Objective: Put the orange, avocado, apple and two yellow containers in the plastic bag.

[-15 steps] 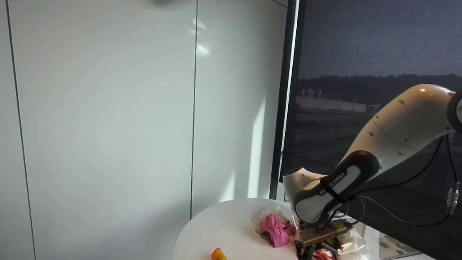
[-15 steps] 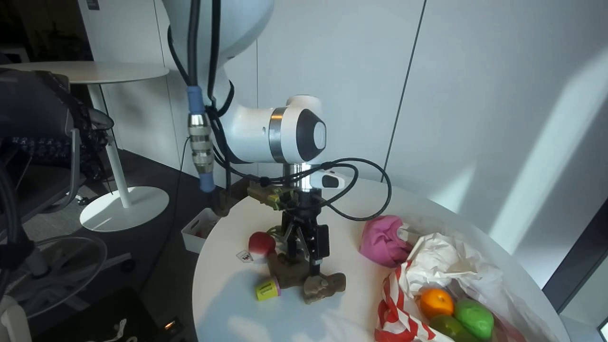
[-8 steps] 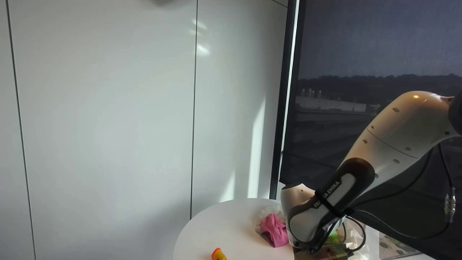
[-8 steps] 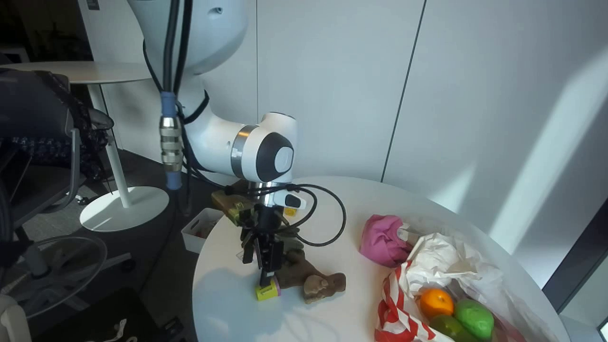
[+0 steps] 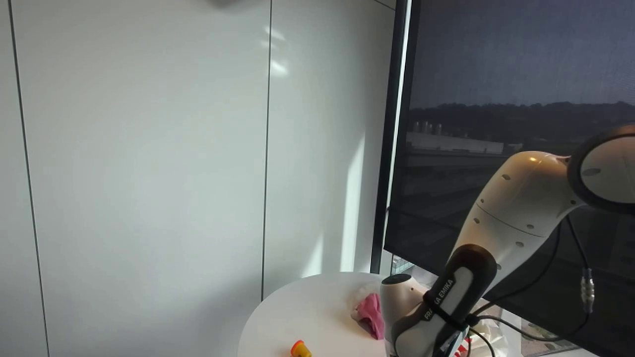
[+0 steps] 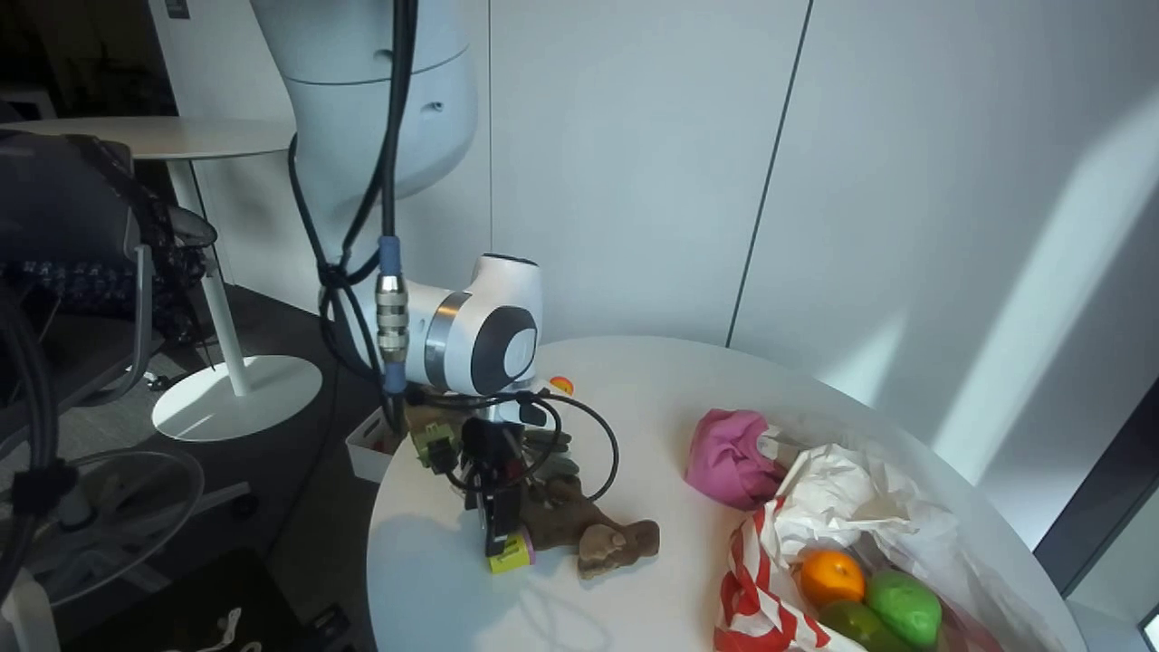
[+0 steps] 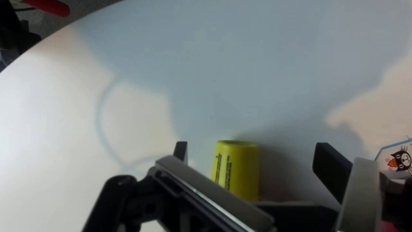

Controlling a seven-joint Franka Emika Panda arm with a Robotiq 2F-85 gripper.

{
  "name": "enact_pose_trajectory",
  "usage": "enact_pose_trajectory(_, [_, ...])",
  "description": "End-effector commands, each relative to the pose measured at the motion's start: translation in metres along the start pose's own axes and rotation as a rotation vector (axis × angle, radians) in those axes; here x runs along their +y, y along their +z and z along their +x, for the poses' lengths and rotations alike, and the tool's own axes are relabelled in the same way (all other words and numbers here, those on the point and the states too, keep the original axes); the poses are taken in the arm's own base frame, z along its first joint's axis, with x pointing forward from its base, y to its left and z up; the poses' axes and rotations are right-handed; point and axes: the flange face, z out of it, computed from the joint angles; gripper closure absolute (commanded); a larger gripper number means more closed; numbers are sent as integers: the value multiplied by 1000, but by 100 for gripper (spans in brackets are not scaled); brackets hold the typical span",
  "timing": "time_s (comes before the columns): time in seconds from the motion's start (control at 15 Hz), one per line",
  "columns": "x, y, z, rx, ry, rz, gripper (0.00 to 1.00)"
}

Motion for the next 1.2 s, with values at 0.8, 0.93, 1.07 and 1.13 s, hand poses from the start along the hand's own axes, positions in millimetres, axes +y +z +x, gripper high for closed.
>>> enact_pose_trajectory(0.8, [2, 34, 11, 136, 39, -3, 63])
enact_pose_trajectory(0.93, [6, 27, 15, 160, 45, -12, 78])
enact_pose_trajectory(1.07, [16, 13, 22, 182, 78, -41, 79])
enact_pose_trajectory(1.13, [24, 3, 26, 195, 94, -50, 79])
